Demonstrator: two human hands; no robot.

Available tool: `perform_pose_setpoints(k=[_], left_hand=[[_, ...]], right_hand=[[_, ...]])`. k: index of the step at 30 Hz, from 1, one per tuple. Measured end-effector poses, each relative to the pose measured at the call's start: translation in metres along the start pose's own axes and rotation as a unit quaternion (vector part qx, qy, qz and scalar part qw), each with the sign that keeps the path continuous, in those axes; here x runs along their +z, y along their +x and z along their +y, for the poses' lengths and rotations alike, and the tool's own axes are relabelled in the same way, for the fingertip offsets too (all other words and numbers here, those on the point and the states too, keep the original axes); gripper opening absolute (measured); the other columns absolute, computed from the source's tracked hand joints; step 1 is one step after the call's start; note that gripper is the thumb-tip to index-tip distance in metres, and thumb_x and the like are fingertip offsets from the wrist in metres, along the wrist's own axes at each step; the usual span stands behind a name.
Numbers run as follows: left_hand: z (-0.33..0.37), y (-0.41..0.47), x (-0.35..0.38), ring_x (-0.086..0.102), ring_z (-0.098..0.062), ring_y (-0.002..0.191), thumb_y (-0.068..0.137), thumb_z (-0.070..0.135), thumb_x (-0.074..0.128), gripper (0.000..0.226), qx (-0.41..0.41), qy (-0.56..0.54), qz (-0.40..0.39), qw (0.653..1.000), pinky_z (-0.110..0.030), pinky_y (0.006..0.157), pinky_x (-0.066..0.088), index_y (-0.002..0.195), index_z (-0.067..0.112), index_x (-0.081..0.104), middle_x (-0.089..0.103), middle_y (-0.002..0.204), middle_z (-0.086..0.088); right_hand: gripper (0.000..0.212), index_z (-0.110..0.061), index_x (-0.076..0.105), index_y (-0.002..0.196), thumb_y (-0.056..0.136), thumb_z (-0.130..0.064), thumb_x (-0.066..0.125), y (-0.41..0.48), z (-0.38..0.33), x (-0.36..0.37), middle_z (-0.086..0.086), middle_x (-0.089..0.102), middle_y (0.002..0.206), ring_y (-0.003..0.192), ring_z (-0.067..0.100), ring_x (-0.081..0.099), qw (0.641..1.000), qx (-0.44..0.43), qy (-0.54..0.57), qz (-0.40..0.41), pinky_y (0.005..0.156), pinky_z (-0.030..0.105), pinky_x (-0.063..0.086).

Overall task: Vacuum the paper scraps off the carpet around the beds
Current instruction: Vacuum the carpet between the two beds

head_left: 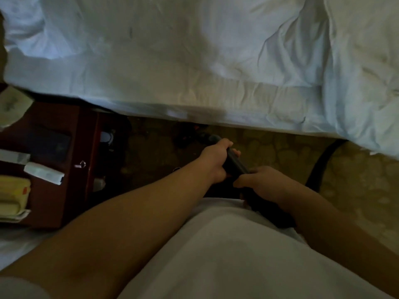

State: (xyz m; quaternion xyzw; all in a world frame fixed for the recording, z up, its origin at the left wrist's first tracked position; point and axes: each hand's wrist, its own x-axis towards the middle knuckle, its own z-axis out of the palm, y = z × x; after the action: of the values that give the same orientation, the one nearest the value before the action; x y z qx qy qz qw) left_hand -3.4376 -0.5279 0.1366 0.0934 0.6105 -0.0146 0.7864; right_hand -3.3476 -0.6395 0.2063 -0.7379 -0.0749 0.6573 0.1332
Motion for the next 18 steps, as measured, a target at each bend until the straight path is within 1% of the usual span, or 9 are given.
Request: perform_pose_setpoints(k=[1,3,6,8,11,13,15,18], left_hand=[[0.008,0.001,-0.012,0.058,-0.021,0.074,0.100,0.017,0.059,0.012,0.004,0.010,0.000,1.000,-0.045,0.089,0.051,0.092,0.008,0.057,0.058,0.075,-0.006],[0.026,0.008,-0.037,0.057,-0.021,0.074,0.100,0.018,0.059,0.014,0.019,0.029,0.009,0.999,-0.046,0.088,0.050,0.090,0.008,0.056,0.058,0.073,-0.006],[0.049,0.018,-0.072,0.056,-0.020,0.069,0.100,0.017,0.057,0.014,0.037,0.034,0.036,0.998,-0.044,0.085,0.048,0.090,0.009,0.053,0.056,0.069,-0.005],[0.057,0.023,-0.093,0.055,-0.019,0.069,0.100,0.017,0.056,0.014,0.045,0.022,0.045,0.998,-0.042,0.084,0.048,0.088,0.010,0.052,0.055,0.071,-0.005],[0.066,0.028,-0.121,0.057,-0.018,0.069,0.099,0.017,0.058,0.015,0.054,0.006,0.049,0.997,-0.041,0.084,0.049,0.087,0.010,0.054,0.056,0.073,-0.004],[0.076,0.030,-0.137,0.058,-0.017,0.070,0.098,0.018,0.059,0.015,0.060,-0.009,0.066,0.996,-0.041,0.080,0.051,0.087,0.009,0.055,0.057,0.075,-0.004],[0.088,0.031,-0.150,0.059,-0.017,0.069,0.098,0.019,0.059,0.017,0.069,-0.021,0.080,0.994,-0.041,0.072,0.051,0.085,0.009,0.055,0.057,0.076,-0.004],[0.106,0.035,-0.165,0.056,-0.017,0.068,0.098,0.020,0.057,0.021,0.076,-0.060,0.086,0.992,-0.040,0.065,0.047,0.080,0.010,0.053,0.055,0.070,-0.003]], right_hand=[[0.022,-0.004,0.073,0.105,0.089,-0.019,0.079,0.005,-0.005,0.014,0.024,0.078,0.091,0.065,0.030,0.074,1.000,-0.003,0.004,0.003,0.060,0.036,0.061],[0.022,-0.003,0.074,0.105,0.089,-0.018,0.078,0.020,-0.020,0.040,0.021,0.077,0.090,0.065,0.027,0.073,1.000,-0.013,0.009,0.011,0.060,0.034,0.060],[0.023,-0.003,0.074,0.102,0.087,-0.019,0.079,0.044,-0.041,0.076,0.018,0.076,0.084,0.066,0.028,0.073,0.999,-0.025,0.014,0.018,0.065,0.037,0.061],[0.021,-0.004,0.074,0.100,0.086,-0.019,0.079,0.056,-0.050,0.094,0.017,0.076,0.081,0.067,0.029,0.073,0.999,-0.032,0.009,0.013,0.069,0.040,0.063],[0.019,-0.007,0.074,0.100,0.085,-0.019,0.079,0.071,-0.060,0.115,0.016,0.078,0.087,0.072,0.029,0.075,0.999,-0.042,-0.003,0.001,0.075,0.042,0.065],[0.020,-0.009,0.075,0.101,0.085,-0.020,0.079,0.080,-0.069,0.125,0.015,0.078,0.090,0.073,0.027,0.075,0.998,-0.051,-0.024,-0.011,0.074,0.041,0.065],[0.022,-0.010,0.074,0.103,0.085,-0.021,0.080,0.090,-0.083,0.132,0.014,0.078,0.090,0.072,0.026,0.075,0.997,-0.060,-0.036,-0.025,0.073,0.039,0.065],[0.023,-0.009,0.074,0.102,0.085,-0.023,0.081,0.109,-0.108,0.137,0.012,0.078,0.083,0.067,0.023,0.075,0.993,-0.078,-0.078,-0.039,0.064,0.033,0.063]])
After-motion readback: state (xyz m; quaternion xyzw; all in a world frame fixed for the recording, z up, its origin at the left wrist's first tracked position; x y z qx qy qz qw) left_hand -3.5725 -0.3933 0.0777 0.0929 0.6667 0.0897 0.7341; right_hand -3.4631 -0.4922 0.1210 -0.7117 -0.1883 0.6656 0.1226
